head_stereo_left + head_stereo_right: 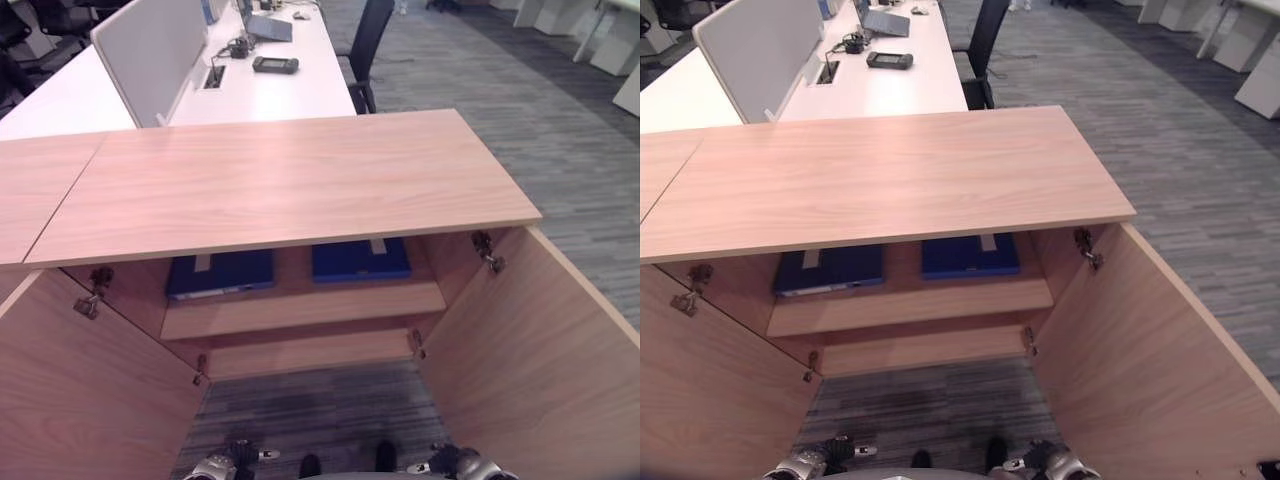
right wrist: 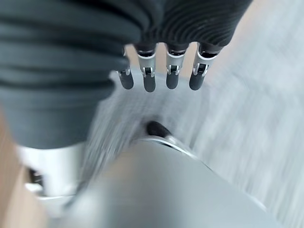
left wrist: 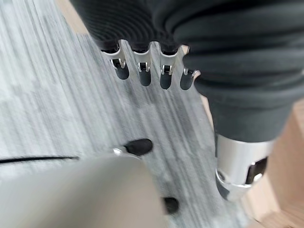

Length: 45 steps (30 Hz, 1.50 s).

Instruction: Put the empty folder in the office cabinet

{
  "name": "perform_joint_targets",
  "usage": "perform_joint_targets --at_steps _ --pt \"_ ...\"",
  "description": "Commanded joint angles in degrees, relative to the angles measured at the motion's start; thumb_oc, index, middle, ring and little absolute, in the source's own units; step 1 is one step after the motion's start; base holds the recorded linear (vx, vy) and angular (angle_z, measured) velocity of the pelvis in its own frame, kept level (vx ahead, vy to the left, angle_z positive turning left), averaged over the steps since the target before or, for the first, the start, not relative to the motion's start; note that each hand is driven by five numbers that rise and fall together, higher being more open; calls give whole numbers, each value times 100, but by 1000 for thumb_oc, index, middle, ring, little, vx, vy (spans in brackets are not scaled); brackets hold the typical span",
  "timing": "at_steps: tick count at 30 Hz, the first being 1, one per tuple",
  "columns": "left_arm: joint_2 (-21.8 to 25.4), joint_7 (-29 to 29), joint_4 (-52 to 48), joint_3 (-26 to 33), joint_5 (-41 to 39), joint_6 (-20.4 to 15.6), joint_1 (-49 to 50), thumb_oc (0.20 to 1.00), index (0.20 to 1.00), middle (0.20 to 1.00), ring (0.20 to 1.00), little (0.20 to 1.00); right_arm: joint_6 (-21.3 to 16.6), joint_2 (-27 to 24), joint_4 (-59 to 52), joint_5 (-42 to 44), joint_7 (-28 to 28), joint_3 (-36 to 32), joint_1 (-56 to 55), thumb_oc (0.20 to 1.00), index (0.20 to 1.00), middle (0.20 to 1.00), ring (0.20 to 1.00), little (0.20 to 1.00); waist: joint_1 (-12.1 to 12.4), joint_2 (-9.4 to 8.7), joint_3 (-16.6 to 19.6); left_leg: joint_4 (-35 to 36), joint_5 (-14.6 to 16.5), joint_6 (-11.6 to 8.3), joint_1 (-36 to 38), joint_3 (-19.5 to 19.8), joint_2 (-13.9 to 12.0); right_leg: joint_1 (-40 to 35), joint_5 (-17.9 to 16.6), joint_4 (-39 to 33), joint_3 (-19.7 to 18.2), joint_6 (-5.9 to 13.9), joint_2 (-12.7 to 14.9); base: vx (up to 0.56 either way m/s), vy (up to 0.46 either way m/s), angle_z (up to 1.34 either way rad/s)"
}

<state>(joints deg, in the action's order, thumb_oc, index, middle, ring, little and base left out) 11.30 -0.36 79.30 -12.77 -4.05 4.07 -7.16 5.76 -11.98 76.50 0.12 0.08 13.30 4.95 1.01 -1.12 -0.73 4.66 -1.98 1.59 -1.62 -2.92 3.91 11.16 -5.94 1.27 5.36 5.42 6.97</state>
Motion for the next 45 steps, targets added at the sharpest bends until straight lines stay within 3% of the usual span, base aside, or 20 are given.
perform_joint_targets --at_steps 1,5,10,11,13,19,25,28,33,45 --pt "34 73 241 189 -109 -65 -183 1000 1000 1000 1000 1000 22 34 246 387 -162 311 405 1000 1000 1000 1000 1000 -70 -166 -202 -135 548 -2 116 200 180 332 -453 -317 37 486 -145 -129 129 -59" --pt "50 37 280 379 -202 -48 -157 1000 1000 1000 1000 1000 62 -19 320 464 -192 88 237 1000 1000 1000 1000 1000 -96 -55 -379 -245 601 33 208 -219 25 353 -141 68 501 504 126 -125 37 -76" --pt "46 -56 242 460 -295 -69 -112 1000 1000 1000 1000 1000 51 -214 505 621 -175 -350 -4 1000 1000 1000 1000 1000 -160 -38 -287 -295 714 81 262 -413 -48 111 -120 227 76 484 452 -7 -13 -84" --pt "17 -79 264 423 -301 -94 -129 1000 1000 1000 1000 1000 30 -288 570 782 -203 -571 -121 1000 1000 1000 1000 1000 -250 -139 -142 -300 755 117 266 -477 41 3 -208 13 -241 537 438 123 -14 -21" --pt "32 -108 282 440 -258 -99 -89 1000 1000 1000 1000 1000 1 -341 574 962 -250 -735 -210 1000 1000 1000 1000 1000 -298 -209 -1 -235 766 117 330 -576 45 -38 -230 -167 -498 585 273 113 -56 -2" --pt "38 -160 419 486 -104 -91 99 1000 1000 1000 1000 1000 -121 -562 477 1386 -341 -1063 -445 1000 1000 1000 1000 1000 -464 -255 271 -43 752 41 552 -742 -156 -285 -211 -516 -713 512 -144 91 -91 -32" --pt "57 -163 480 568 -58 -59 139 1000 1000 1000 1000 1000 -223 -920 194 1614 -486 -1384 -533 1000 1000 1000 1000 1000 -608 -241 412 16 780 -45 645 -848 -339 -438 -56 -595 -764 464 -370 73 -77 -11" --pt "-3 -123 490 625 -64 -43 160 1000 1000 1000 1000 1000 -457 -1466 -768 1836 -882 -1964 -602 1000 1000 1000 1000 1000 -721 -194 489 34 812 -109 695 -866 -431 -558 46 -622 -768 434 -455 91 -52 -16" --pt "-95 -87 510 600 -80 -22 176 1000 1000 1000 1000 1000 -642 -2120 -1579 1621 -1158 -2346 -516 1000 1000 1000 1000 1000 -719 -140 525 34 821 -166 697 -825 -487 -637 154 -627 -663 426 -490 47 -10 1" --pt "-236 -133 505 480 68 -1 232 1000 1000 1000 1000 1000 -841 -2471 -2879 1061 -942 -1968 -318 1000 1000 1000 1000 1000 -620 -73 515 34 789 -218 697 -712 -500 -775 237 -627 -551 382 -490 17 1 1"
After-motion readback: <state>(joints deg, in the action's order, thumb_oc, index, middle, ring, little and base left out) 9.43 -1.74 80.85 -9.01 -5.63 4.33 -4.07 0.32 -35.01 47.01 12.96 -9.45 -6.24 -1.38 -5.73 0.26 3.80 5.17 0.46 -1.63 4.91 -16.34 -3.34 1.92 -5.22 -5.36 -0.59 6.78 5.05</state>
